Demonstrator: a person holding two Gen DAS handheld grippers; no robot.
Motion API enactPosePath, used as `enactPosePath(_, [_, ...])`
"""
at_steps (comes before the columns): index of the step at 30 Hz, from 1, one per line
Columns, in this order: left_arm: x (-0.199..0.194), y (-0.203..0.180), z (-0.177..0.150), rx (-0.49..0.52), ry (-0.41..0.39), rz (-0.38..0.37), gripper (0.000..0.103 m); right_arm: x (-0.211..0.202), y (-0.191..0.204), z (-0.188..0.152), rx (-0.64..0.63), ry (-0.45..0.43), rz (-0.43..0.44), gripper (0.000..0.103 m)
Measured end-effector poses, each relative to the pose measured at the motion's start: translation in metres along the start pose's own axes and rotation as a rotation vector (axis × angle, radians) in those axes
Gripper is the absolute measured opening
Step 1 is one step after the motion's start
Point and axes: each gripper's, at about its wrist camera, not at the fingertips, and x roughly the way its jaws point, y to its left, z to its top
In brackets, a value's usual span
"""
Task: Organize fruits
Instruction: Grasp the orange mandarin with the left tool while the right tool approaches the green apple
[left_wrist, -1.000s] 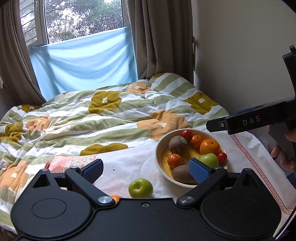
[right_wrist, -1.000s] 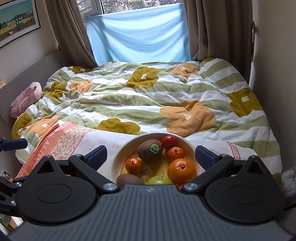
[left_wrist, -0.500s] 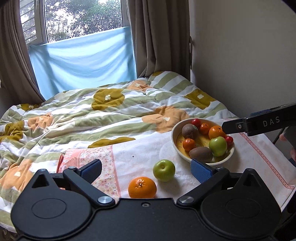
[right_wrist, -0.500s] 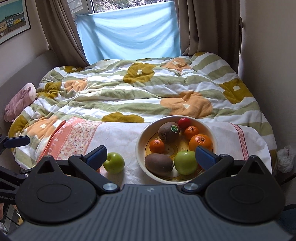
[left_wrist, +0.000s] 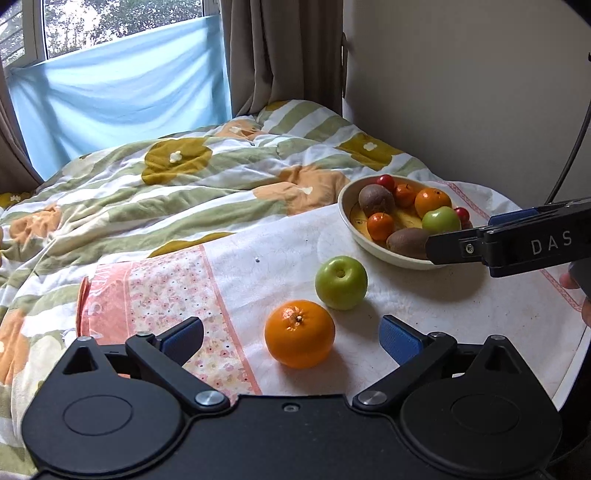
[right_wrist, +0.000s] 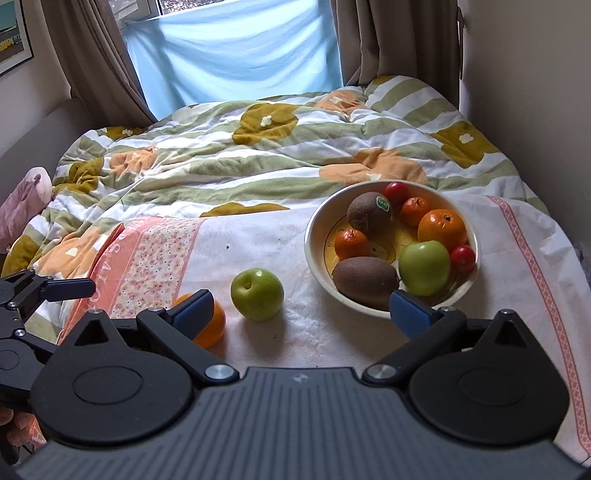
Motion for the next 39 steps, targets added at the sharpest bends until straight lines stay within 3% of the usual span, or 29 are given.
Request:
enactPosePath(5, [0.032, 0.003, -0.006, 0.030, 0.042, -0.036, 0.098, 0.031, 0.010, -0.007, 0.010, 0.038, 0.000, 0.103])
enactPosePath(8, [0.050, 0.004, -0.007, 0.023, 0.075, -0.071, 0.090, 0.047, 0.013, -0.009, 0.020, 0.062, 0.007, 0.103])
enactPosePath(16, [0.080, 0.008, -0.010, 0.010, 0.120, -0.076, 0.086, 0.076, 0.012, -0.010, 0.048, 0.091, 0.024, 0.103])
enactPosePath(28, [0.094, 0.007, -0.010, -0.001, 0.148, -0.095, 0.067, 0.092, 0.020, -0.007, 0.018, 0.107, 0.045, 0.103])
enactPosePath(39, [0.091, 0.004, -0.014, 0.021, 0.138, -0.058, 0.067, 0.099, 0.025, -0.006, -0.009, 0.120, 0.058, 0.103])
